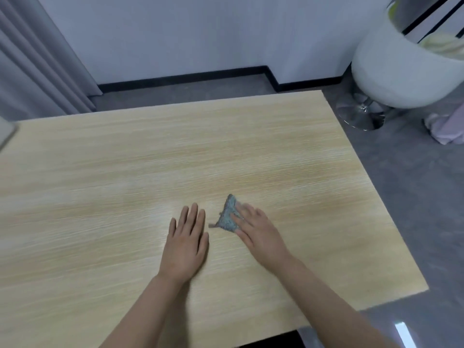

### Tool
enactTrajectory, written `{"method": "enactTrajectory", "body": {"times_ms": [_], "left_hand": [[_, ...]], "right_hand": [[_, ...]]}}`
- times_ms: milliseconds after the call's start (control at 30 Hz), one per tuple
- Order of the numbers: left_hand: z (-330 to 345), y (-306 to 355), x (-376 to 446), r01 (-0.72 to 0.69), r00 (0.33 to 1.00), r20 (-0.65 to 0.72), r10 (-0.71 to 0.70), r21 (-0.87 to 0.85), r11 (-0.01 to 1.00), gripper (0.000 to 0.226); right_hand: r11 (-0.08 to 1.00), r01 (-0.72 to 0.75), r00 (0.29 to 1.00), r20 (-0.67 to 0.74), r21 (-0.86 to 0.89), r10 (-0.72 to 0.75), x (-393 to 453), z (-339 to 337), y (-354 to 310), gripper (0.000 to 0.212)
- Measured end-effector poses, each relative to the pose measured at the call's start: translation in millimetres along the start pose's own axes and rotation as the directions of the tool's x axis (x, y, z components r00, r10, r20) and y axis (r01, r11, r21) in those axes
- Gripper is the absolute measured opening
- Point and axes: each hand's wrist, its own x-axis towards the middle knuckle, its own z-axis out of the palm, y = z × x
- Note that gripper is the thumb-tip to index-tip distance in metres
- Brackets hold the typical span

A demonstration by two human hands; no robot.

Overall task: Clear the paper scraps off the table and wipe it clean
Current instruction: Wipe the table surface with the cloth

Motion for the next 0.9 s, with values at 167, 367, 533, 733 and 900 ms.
{"method": "enactTrajectory", "body": {"times_ms": [167,367,533,733,900], "left_hand": [[-1,-1,-28,-0.025,0.998,0.051,0.022,0.060,0.998,0.055],[1,-4,-49,-0.048,0.998,0.045,0.045,0.076,0.996,0.056],[4,-2,-58,-0.043,0.998,0.050,0.040,0.062,0.997,0.060],[2,-2,-61,-0.049,0.996,0.072,0.049,-0.006,0.999,0.066],[1,-9,-64,-0.074,0.995,0.078,0.069,0.062,0.995,0.063]], "right_hand": [[0.984,0.178,0.979,0.110,-0.028,-0.174,-68,22,-26,0.045],[0.997,-0.034,0.998,0.044,-0.063,0.037,-16,-4,31,0.043],[0.920,-0.391,0.920,0.002,0.015,0.391,34,-27,67,0.047],[0.980,-0.198,0.980,-0.021,0.003,0.198,8,-1,6,0.047],[0.984,0.180,0.980,0.094,-0.008,-0.178,-54,24,-35,0.040]]}}
